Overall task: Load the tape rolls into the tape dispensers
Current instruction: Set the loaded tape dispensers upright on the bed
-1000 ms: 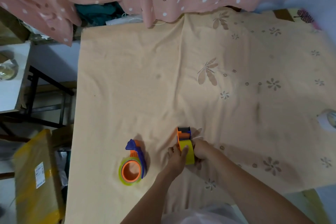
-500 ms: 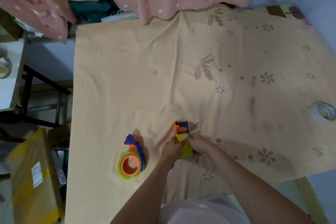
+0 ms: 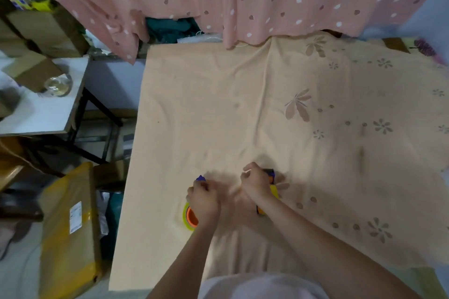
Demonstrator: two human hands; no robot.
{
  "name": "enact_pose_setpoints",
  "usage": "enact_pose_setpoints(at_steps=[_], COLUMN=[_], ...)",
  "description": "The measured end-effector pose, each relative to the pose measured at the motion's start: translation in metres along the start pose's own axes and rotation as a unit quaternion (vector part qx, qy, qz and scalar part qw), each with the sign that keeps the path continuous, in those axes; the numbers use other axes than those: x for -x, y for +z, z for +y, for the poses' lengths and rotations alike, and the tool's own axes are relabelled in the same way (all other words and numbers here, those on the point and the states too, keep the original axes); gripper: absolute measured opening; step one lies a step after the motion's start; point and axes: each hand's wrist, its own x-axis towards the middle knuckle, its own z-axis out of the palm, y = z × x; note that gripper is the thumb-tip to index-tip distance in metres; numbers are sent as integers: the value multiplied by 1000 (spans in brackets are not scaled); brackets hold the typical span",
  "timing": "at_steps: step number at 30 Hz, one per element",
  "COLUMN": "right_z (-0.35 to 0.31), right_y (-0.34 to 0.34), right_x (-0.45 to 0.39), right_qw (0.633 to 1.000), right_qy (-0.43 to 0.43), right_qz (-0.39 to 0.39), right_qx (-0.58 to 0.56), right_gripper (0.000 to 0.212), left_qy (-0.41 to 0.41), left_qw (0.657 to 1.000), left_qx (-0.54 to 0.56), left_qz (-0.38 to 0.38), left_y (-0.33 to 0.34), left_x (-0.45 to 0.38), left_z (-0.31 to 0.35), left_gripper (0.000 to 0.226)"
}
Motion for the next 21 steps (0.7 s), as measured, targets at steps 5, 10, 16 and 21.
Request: enact_pose_setpoints(at_steps=[5,10,16,21], right_z=[-19,-19,-14,-14], right_y=[56,92,86,58], right_x=[16,27,31,26], right_qw=[966,939,948,966], right_qy=[19,8,-28,-74], right_qz=[-221,-254,-160,-153], right_qx=[135,233,274,193], right_gripper=[35,60,71,54], left_qy=[-119,-250,-240,-210], left_qw=[991,963,965,924], left_qx=[-21,92,86,234], left_qz=[52,-50,-54,-217], left_y=[-45,-58,-56,-69], left_x=[-23,-37,-40,-38], left_z=[-37,-58,-68,-68], left_gripper=[37,49,54,49])
